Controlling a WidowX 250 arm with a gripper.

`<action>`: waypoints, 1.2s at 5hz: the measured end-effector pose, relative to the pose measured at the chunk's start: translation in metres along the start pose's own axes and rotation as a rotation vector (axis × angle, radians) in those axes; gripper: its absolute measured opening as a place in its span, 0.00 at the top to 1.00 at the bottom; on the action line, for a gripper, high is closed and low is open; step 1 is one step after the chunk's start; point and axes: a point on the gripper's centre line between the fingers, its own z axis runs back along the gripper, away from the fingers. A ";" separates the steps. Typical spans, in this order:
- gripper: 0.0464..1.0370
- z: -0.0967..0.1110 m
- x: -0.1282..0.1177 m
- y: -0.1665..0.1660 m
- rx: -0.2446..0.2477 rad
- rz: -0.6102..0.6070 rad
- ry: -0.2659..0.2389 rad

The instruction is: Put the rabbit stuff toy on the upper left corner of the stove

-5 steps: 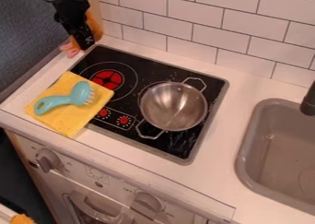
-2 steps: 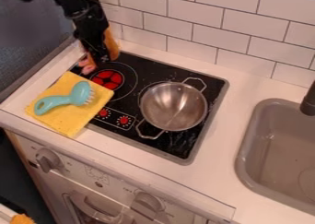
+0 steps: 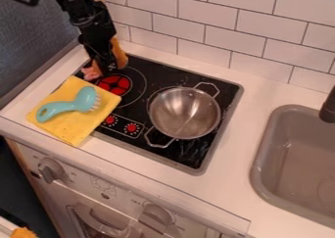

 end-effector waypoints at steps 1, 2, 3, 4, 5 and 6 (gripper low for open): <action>0.02 0.001 0.004 -0.002 -0.003 -0.017 0.012; 0.03 0.000 0.004 -0.003 -0.006 -0.026 0.016; 0.03 0.003 0.004 -0.003 -0.006 -0.029 0.017; 0.03 0.029 0.014 0.004 0.050 -0.046 -0.023; 0.03 0.049 0.018 0.002 0.076 -0.063 -0.055; 0.04 0.072 0.022 -0.006 0.101 -0.078 -0.090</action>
